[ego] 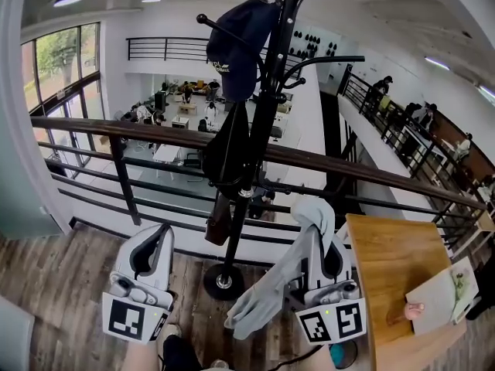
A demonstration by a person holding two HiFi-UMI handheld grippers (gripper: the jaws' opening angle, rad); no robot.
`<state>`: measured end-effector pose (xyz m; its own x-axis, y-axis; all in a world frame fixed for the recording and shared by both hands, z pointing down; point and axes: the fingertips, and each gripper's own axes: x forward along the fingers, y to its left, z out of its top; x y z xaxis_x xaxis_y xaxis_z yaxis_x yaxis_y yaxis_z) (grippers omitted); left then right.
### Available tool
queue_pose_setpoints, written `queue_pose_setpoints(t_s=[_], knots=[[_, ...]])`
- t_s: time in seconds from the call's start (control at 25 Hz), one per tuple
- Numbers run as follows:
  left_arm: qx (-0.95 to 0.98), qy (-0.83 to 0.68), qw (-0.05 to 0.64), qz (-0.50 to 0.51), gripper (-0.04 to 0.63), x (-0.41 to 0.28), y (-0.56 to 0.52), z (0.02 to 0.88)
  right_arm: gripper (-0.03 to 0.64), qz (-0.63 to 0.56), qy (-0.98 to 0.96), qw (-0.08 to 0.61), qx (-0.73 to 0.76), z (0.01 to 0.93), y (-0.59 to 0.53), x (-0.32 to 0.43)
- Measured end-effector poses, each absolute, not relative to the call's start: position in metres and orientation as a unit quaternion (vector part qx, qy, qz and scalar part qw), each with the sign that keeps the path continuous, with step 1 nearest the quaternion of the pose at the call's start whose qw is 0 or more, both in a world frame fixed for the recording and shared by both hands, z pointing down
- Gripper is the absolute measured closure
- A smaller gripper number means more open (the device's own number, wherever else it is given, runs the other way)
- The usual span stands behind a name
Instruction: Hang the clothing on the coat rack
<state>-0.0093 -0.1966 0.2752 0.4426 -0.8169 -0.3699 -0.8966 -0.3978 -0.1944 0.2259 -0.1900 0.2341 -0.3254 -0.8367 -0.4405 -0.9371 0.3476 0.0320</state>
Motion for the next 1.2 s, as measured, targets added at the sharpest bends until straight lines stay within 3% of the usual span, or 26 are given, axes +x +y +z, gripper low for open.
queue_pose_setpoints(t_s=[0.68, 1.2], knots=[[-0.878, 0.423, 0.182, 0.128, 0.591, -0.045, -0.347, 0.263, 0.609, 0.169, 0.729, 0.187, -0.637, 0.202, -0.284, 0.192], [-0.908, 0.357, 0.165, 0.147, 0.591, -0.050, -0.410, 0.263, 0.609, 0.218, 0.690, 0.196, -0.662, 0.125, -0.320, 0.175]])
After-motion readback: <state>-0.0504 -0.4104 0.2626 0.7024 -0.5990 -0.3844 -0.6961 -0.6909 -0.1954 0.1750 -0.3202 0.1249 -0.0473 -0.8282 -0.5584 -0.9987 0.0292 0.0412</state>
